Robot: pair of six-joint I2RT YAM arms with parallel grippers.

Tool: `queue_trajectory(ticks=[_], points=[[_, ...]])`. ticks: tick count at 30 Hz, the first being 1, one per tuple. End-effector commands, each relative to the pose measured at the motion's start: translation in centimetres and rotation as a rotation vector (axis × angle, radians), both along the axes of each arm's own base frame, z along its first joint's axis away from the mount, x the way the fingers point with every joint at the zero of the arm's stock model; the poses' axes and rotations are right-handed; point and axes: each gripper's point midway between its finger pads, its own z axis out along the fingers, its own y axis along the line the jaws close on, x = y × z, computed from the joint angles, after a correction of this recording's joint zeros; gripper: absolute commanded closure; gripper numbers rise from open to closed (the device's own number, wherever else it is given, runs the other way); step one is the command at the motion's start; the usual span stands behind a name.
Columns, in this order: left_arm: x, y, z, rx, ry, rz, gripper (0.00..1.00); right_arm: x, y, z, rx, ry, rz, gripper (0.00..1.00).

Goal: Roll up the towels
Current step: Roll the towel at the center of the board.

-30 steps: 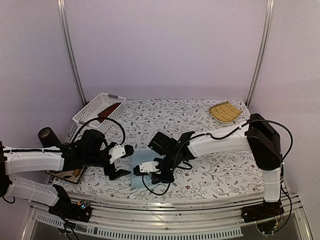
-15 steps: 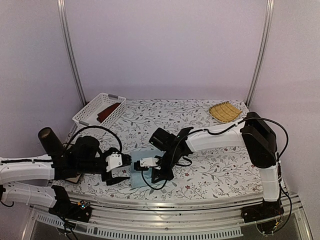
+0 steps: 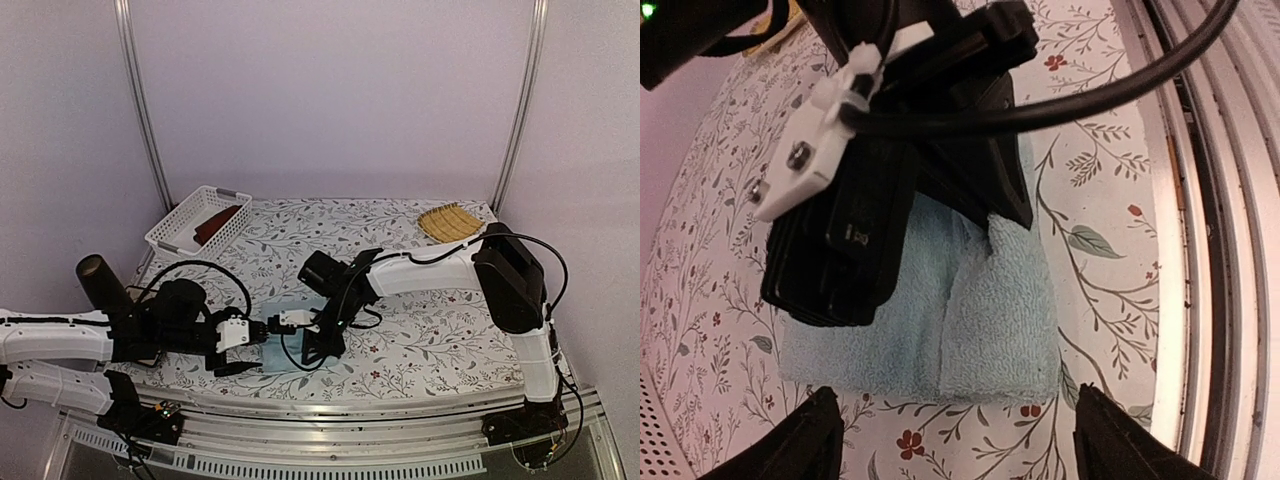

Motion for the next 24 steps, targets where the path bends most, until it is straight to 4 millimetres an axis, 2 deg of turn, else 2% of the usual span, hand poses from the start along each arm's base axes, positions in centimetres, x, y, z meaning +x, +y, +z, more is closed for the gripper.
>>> queue_trajectory(ticks=[1,5,12,17,24], points=[[-1.4,-0.3,-1.1,0.024,0.017,-0.061,0.20,0.3,-1.0,-2.7,-0.077,0.035,-0.025,0.96],[-2.0,-0.6,-2.2,0.061,0.037,-0.084,0.20,0.6,-1.0,-2.6,-0.073,0.040,-0.029,0.96],[-1.5,-0.9,-4.5,0.174,0.024,-0.054,0.19,0.4,-1.0,-2.8,-0.075,0.059,-0.027,0.96],[-1.1,-1.5,-4.6,0.159,0.005,-0.025,0.20,0.5,-0.9,-2.8,-0.073,0.060,-0.029,0.96],[-2.1,-2.4,-4.8,0.142,-0.005,-0.045,0.20,0.5,-1.0,-3.0,-0.075,0.063,-0.029,0.96]])
